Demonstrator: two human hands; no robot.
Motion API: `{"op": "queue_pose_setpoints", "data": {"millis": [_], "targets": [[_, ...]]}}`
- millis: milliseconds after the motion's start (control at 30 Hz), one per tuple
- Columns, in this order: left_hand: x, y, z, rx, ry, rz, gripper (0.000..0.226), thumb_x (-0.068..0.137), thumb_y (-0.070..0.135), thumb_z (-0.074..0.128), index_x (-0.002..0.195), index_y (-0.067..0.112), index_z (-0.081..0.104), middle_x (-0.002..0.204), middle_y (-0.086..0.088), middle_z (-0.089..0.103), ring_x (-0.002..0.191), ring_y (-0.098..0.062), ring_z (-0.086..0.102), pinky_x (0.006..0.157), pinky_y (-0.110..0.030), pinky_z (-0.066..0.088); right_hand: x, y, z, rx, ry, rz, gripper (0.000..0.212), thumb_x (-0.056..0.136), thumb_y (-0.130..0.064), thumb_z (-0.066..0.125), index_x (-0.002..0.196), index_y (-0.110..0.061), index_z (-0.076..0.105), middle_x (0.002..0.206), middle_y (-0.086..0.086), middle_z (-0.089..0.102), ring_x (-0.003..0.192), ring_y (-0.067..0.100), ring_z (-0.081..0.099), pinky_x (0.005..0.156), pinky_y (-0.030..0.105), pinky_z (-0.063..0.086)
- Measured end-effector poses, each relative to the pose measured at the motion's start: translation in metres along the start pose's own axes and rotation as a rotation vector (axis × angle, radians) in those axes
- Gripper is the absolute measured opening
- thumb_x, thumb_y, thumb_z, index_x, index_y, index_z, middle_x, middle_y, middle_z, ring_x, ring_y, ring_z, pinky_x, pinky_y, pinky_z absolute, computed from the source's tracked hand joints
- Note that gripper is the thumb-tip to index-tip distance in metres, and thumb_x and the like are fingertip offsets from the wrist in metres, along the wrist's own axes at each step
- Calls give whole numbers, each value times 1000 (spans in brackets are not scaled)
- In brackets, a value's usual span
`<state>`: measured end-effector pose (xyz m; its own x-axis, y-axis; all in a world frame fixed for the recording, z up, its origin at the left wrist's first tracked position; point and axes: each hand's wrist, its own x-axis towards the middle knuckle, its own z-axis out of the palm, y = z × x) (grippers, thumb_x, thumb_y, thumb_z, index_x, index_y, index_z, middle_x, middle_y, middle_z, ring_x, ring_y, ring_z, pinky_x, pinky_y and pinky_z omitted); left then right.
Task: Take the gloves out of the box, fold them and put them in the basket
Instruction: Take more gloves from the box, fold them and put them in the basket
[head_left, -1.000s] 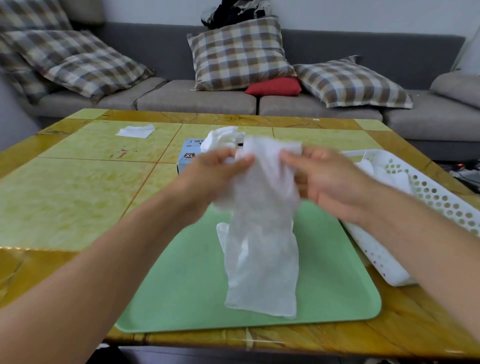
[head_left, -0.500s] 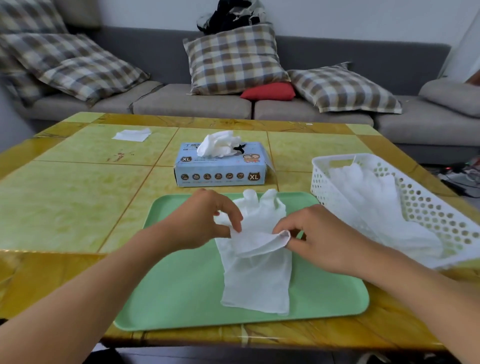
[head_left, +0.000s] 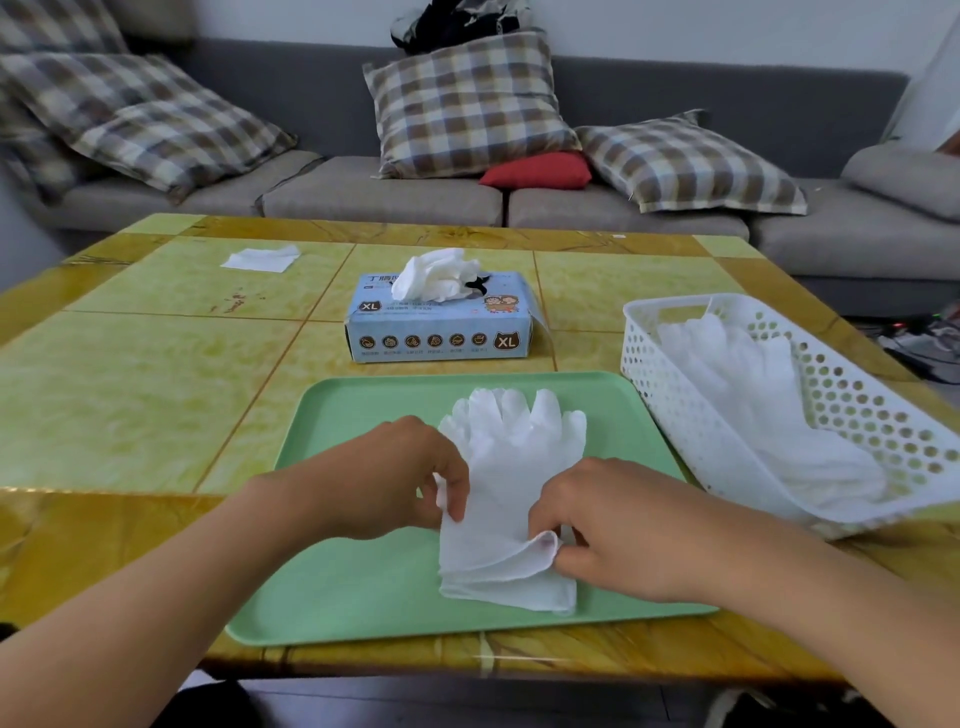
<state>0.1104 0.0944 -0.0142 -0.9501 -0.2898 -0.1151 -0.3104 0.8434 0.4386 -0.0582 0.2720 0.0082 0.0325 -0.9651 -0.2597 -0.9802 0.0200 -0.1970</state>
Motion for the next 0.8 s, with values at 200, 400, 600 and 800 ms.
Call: {"op": "queue_pose_setpoints", "data": {"millis": [200, 400, 600, 800], "targets": [[-4, 1, 6, 69, -32, 75, 8, 81, 37, 78, 81, 32, 71, 100, 19, 63, 82, 2, 60, 74, -20, 52, 0, 15, 1, -8, -39, 16, 15, 89, -22, 59, 96, -25, 73, 94, -6, 69, 84, 14, 66, 77, 40, 57], [-7, 2, 7, 160, -51, 120, 21, 79, 53, 75, 85, 34, 67, 100, 23, 55, 83, 5, 54, 71, -11, 41, -5, 14, -2, -60, -97, -54, 50, 80, -49, 74, 126, -41, 55, 115, -20, 55, 104, 6, 56, 89, 31, 51], [-6, -1, 3, 127, -116, 101, 18, 80, 42, 79, 93, 36, 68, 105, 23, 53, 88, 5, 54, 74, -12, 44, 5, 13, 1, -78, -112, -105, 24, 91, -37, 70, 114, -36, 64, 112, -17, 53, 90, 6, 50, 79, 29, 45], [-12, -4, -9, -55, -235, 11, 74, 63, 29, 88, 116, 51, 41, 113, 23, 51, 91, -2, 57, 80, -26, 54, 13, 19, 4, 324, -44, -136, 10, 91, -14, 67, 92, -24, 66, 94, -11, 62, 80, 4, 57, 73, 18, 46]]}}
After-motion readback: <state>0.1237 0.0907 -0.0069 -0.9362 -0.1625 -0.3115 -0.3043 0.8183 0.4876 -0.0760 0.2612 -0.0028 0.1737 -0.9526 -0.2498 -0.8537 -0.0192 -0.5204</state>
